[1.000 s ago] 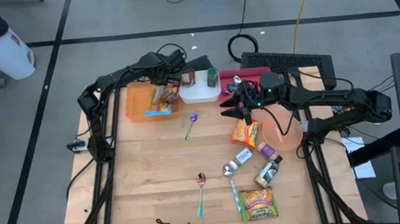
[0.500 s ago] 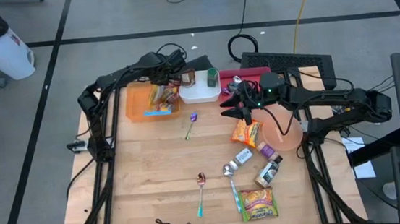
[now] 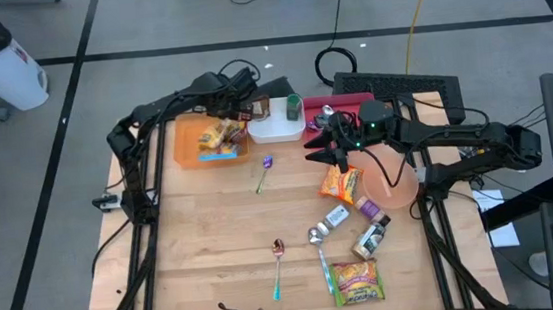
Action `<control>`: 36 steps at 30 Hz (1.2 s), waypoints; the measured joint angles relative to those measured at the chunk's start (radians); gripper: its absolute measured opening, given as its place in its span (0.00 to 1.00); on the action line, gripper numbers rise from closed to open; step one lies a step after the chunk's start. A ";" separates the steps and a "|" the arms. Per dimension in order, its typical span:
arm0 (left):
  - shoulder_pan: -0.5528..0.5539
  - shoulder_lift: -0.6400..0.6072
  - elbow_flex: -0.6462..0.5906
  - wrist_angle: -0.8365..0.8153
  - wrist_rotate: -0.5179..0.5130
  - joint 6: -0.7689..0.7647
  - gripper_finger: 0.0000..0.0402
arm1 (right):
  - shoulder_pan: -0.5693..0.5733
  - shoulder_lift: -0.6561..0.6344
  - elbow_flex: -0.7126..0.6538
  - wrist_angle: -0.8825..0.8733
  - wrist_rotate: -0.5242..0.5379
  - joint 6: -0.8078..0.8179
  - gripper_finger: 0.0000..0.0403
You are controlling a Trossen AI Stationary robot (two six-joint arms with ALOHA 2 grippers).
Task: Pick & Place Food Item
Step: Put the violet spoon into the red bin
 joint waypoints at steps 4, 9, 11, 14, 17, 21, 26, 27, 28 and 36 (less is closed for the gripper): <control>0.000 -0.040 0.000 0.012 0.028 0.030 0.42 | 0.000 0.000 0.000 0.000 0.000 0.000 0.56; 0.004 -0.139 0.000 0.070 0.068 0.109 0.43 | 0.000 0.000 0.000 0.000 0.000 -0.002 0.56; 0.006 -0.195 0.000 0.097 0.095 0.147 0.42 | 0.000 0.000 0.000 0.000 0.000 -0.003 0.56; 0.006 -0.281 0.000 0.151 0.171 0.216 0.41 | 0.000 0.000 0.000 0.000 0.000 -0.003 0.56; 0.006 -0.364 0.000 0.198 0.284 0.280 0.41 | 0.000 0.000 0.000 0.000 0.000 -0.003 0.56; -0.009 -0.462 0.000 0.233 0.445 0.332 0.42 | 0.000 0.000 0.000 0.000 0.000 0.000 0.56; -0.076 -0.555 0.000 0.229 0.606 0.413 0.42 | 0.000 0.000 0.000 0.000 -0.003 0.008 0.56; -0.097 -0.570 0.000 0.224 0.626 0.428 0.42 | 0.000 0.000 0.000 0.000 -0.004 0.016 0.56; -0.123 -0.580 0.000 0.222 0.640 0.439 0.42 | 0.000 0.000 0.000 0.000 -0.004 0.031 0.56; -0.396 -0.601 0.001 0.223 0.624 0.448 0.42 | 0.040 0.000 0.000 0.004 -0.006 0.113 0.56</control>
